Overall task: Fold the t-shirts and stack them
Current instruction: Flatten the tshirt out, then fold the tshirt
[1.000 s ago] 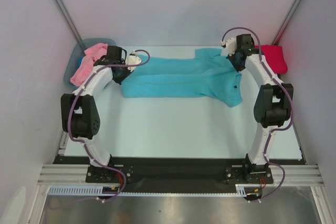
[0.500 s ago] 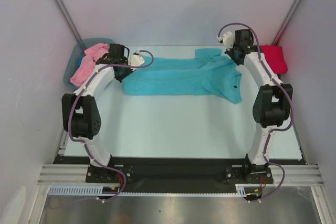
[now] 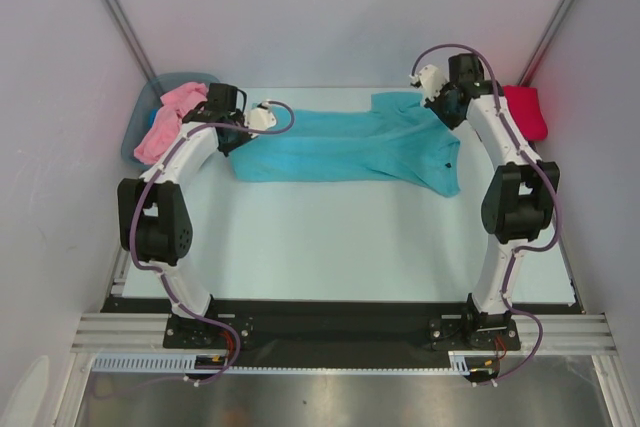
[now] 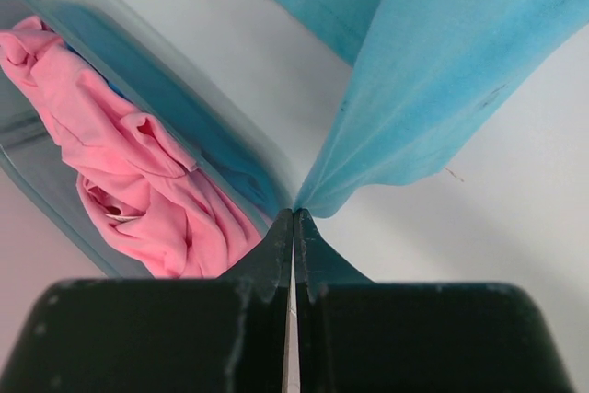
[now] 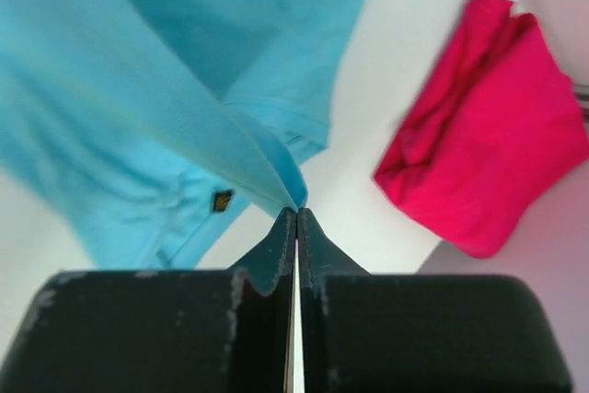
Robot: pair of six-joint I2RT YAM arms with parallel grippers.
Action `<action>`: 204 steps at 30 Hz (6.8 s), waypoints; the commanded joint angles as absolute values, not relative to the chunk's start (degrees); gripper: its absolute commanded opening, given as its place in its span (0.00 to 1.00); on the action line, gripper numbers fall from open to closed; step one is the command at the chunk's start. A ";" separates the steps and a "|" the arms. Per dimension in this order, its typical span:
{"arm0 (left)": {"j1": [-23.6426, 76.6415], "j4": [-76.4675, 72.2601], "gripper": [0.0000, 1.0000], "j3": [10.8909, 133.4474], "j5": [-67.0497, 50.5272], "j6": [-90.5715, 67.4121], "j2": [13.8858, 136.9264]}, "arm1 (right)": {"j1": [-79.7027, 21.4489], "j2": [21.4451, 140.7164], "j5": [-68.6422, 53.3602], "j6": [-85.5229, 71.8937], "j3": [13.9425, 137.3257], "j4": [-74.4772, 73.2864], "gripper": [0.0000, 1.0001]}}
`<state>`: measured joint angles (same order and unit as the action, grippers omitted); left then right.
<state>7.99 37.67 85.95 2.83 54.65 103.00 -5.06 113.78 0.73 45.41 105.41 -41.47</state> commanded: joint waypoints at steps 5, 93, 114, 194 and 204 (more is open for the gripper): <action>8.44 46.39 0.00 88.50 -2.27 62.30 99.23 | -5.27 115.04 -12.91 49.91 120.04 -70.82 0.00; 16.17 46.94 0.00 46.75 -0.88 88.51 77.95 | -9.49 72.59 5.18 83.50 47.81 -54.77 0.00; 13.54 44.12 0.00 55.02 -0.44 86.84 84.37 | -4.13 91.04 7.82 81.91 60.46 -35.25 0.00; 11.69 23.93 0.56 61.70 10.01 85.69 99.67 | -6.42 104.06 14.68 76.30 69.08 -13.44 0.55; 9.93 21.53 1.00 64.59 11.95 80.79 98.53 | -7.03 100.99 15.55 71.99 69.96 -15.47 0.63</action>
<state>10.70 23.73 61.71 10.98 83.92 100.01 -6.81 103.90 14.28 74.81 67.64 -15.75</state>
